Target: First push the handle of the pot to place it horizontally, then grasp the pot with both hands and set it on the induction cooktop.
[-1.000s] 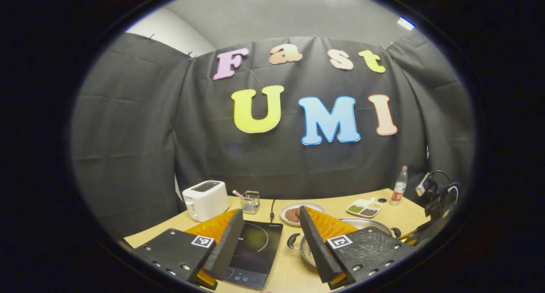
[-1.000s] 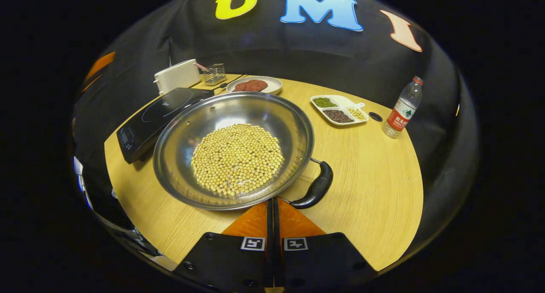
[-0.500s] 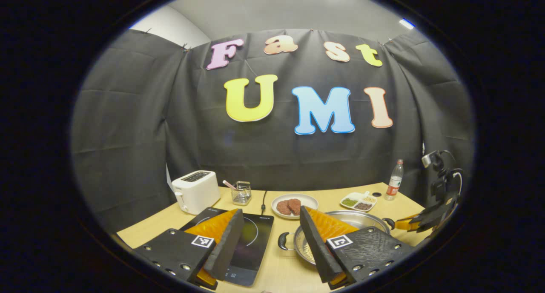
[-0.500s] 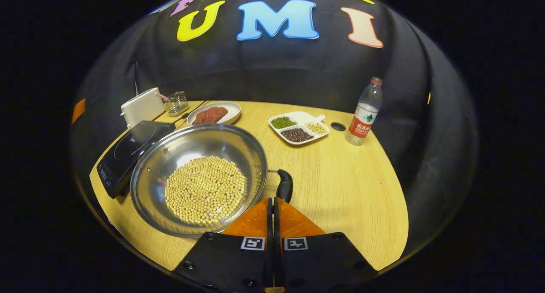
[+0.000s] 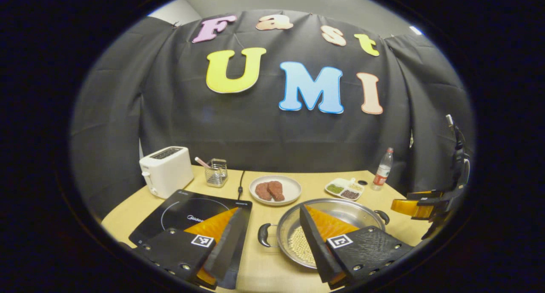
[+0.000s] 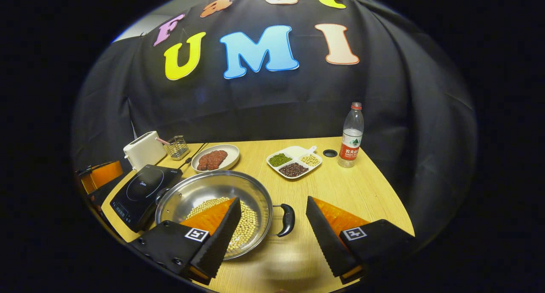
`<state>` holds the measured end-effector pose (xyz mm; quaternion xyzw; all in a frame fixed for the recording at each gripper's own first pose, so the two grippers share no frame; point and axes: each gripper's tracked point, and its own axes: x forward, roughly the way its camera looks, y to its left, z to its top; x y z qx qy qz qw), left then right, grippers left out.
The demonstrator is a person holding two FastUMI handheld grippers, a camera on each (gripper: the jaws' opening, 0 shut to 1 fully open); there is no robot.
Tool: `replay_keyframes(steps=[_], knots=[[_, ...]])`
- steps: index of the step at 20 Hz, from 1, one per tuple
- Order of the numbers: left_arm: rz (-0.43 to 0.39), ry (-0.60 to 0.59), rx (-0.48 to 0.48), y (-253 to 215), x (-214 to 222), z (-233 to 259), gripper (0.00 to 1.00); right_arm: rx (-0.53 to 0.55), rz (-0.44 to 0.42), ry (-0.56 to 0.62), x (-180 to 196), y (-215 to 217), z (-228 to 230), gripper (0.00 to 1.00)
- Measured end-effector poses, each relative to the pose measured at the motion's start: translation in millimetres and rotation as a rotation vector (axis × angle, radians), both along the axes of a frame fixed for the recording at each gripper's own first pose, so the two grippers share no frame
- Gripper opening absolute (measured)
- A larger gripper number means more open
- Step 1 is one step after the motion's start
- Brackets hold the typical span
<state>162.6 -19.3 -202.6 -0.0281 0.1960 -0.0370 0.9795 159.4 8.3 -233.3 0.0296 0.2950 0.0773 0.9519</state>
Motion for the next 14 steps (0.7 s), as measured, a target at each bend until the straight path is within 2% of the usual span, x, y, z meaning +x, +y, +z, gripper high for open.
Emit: replay_keyframes(steps=[1,6,9,10,14], knots=[[-0.008,0.012,-0.003,-1.8,4.8,-6.1,0.81,-0.009,0.005,0.005,0.3,0.5,-2.2,0.98],[-0.051,0.093,-0.023,-15.0,23.0,-44.0,0.81,-0.027,0.008,0.019,0.5,2.2,-11.5,0.98],[-0.059,0.155,-0.019,-17.5,31.8,-73.0,0.78,-0.035,0.003,0.034,2.7,2.3,-19.9,0.98],[-0.06,0.166,-0.016,-17.3,35.9,-79.6,0.82,-0.041,0.002,0.04,3.0,1.9,-23.6,0.98],[-0.06,0.219,-0.008,-16.1,42.8,-108.8,0.81,-0.063,-0.005,0.066,7.6,0.7,-36.8,0.98]])
